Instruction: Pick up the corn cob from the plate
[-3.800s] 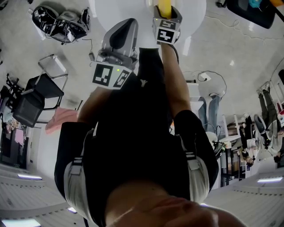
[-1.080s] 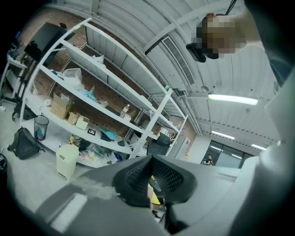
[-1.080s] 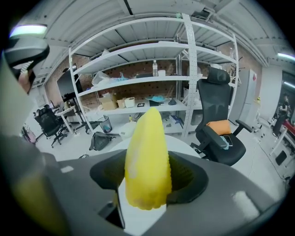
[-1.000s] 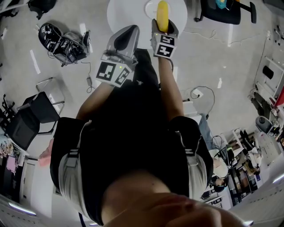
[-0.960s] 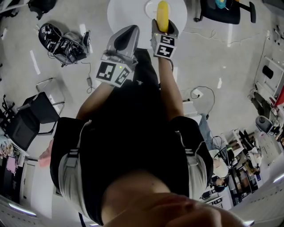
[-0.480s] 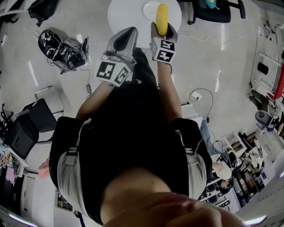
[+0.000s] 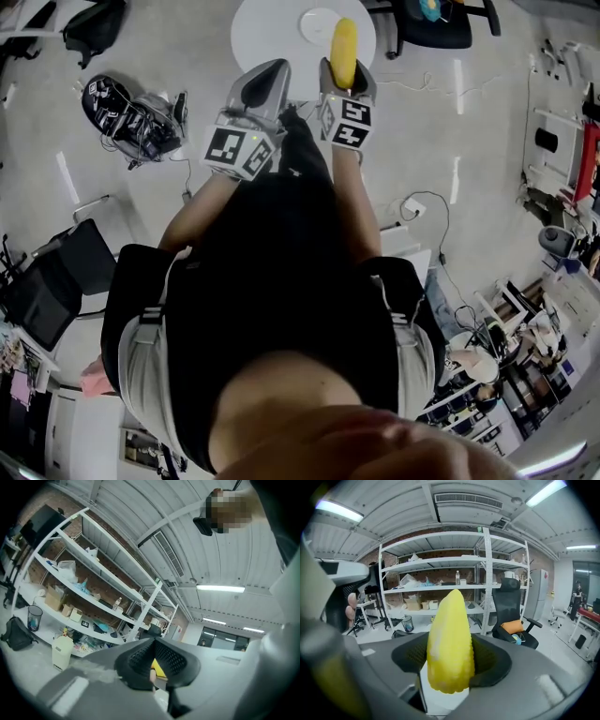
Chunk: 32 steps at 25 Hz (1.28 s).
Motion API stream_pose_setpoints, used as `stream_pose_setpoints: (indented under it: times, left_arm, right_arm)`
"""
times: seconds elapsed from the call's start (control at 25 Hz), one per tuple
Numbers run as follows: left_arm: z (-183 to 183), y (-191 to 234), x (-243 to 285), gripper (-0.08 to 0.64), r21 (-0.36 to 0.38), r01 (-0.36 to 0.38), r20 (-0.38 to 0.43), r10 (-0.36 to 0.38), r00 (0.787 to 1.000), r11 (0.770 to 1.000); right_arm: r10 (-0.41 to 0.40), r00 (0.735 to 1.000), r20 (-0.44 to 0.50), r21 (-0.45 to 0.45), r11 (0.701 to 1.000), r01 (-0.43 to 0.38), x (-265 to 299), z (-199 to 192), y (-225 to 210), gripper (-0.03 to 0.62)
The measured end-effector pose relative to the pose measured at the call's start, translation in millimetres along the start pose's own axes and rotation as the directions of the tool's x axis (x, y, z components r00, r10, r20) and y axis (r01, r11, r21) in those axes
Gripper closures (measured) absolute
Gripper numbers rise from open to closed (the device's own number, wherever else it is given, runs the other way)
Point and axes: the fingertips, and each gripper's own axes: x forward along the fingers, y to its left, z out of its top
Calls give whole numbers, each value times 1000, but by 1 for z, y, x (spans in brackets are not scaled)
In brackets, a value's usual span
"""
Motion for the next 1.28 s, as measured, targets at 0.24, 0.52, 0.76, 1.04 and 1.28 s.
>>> stream_pose_setpoints:
  times: [0.24, 0.52, 0.76, 1.04, 1.28]
  left_arm:
    - [3, -9, -8, 554, 8, 23, 14, -23, 1000, 1000]
    - [4, -26, -9, 554, 37, 48, 18, -49, 999, 998]
    - [-3, -44, -8, 554, 55, 49, 14, -50, 999, 997]
    - [-8, -62, -4, 554, 72, 23, 13, -24, 1000, 997]
    - [-12, -84, 5, 554, 89, 14, 12, -15, 1000, 996]
  right_arm:
    - [-3, 998, 60, -10, 1000, 4, -31, 18, 6, 328]
    - [10, 992, 127, -12, 1000, -8, -66, 42, 3, 328]
    - [27, 982, 189, -3, 1000, -27, -97, 53, -5, 328]
    - [63, 969, 239, -1, 998, -64, -141, 62, -18, 328]
    - [99, 958, 268, -2, 995, -102, -172, 68, -31, 328]
